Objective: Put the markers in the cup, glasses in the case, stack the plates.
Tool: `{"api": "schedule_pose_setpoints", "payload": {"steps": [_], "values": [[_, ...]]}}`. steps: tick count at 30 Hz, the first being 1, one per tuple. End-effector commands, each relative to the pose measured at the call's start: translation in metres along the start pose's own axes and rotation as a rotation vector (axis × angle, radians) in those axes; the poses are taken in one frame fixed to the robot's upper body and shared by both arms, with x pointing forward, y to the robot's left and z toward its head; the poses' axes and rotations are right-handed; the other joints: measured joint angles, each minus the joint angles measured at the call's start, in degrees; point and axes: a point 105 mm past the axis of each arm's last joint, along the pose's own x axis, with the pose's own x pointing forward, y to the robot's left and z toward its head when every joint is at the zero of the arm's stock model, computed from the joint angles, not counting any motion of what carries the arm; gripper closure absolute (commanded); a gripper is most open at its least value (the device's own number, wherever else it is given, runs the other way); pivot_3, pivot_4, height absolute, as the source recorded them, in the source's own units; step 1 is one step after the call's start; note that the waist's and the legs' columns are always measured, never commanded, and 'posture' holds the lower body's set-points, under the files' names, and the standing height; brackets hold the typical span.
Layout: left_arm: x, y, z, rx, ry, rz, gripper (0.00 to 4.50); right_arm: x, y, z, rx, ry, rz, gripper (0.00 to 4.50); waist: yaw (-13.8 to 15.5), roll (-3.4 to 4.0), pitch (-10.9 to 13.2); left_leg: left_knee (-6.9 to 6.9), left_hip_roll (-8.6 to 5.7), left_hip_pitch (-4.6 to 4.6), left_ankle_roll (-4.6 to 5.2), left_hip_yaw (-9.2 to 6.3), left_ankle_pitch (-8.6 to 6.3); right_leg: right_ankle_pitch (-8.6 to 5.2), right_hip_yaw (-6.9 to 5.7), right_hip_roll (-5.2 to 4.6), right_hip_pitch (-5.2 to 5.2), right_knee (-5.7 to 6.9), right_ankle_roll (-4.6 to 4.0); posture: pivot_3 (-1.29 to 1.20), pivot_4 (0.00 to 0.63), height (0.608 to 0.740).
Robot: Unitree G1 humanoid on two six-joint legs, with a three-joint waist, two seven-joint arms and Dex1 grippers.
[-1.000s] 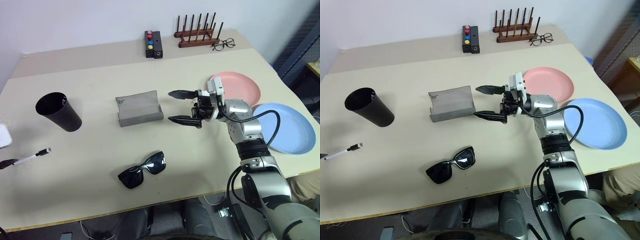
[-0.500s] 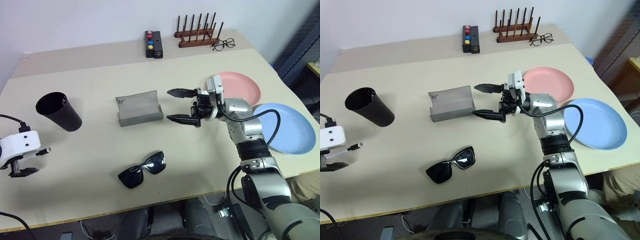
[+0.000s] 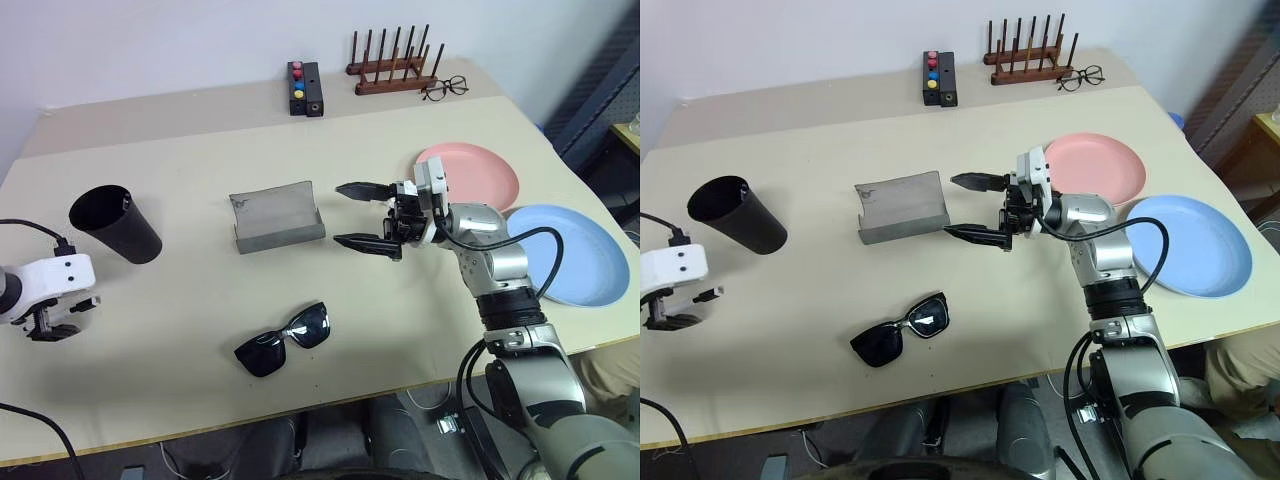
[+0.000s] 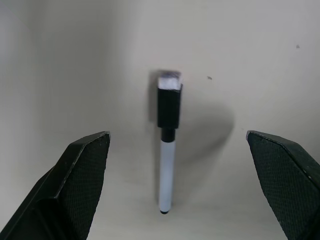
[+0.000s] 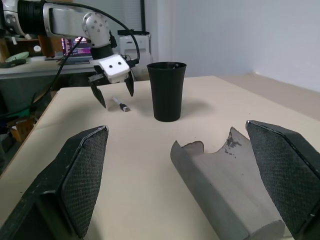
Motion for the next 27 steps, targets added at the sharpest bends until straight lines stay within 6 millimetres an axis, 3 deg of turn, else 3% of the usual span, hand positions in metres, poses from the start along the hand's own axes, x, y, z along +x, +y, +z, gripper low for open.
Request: {"api": "schedule_pose_setpoints", "payload": {"steps": [1, 18, 21, 27], "values": [[-0.009, 0.008, -0.007, 0.013, 0.045, 0.019, 0.04, -0.005, 0.000, 0.012, -0.037, -0.031, -0.013, 0.00, 0.05, 0.00, 0.00, 0.06, 0.00, -0.02, 0.00, 0.00, 0.00, 0.00, -0.01, 0.00, 0.00, 0.00, 0.00, 0.00, 0.150, 0.740], [0.004, 0.007, 0.002, 0.063, 0.079, 0.003, 0.04, -0.013, 0.004, 0.007, -0.027, -0.025, -0.040, 0.00, 0.13, -0.01, -0.01, 0.40, -0.01, -0.20, 0.05, -0.01, -0.03, 0.00, -0.05, 0.00, -0.02, 0.05, 0.00, 0.00, 0.150, 0.740], [0.008, 0.006, 0.004, 0.075, 0.087, -0.002, 0.89, -0.015, 0.004, 0.006, -0.025, -0.024, -0.042, 0.00, 0.13, -0.01, -0.01, 0.40, -0.01, -0.21, 0.05, -0.01, -0.03, 0.00, -0.05, 0.00, -0.02, 0.05, 0.00, 0.00, 0.150, 0.740], [0.012, 0.002, 0.004, 0.076, 0.098, -0.010, 3.95, -0.015, 0.010, 0.003, -0.011, -0.006, -0.008, 0.00, 0.12, -0.01, -0.01, 0.40, -0.01, -0.21, 0.05, -0.01, -0.02, 0.00, -0.05, 0.00, -0.03, 0.06, 0.00, 0.00, 0.150, 0.740]]}}
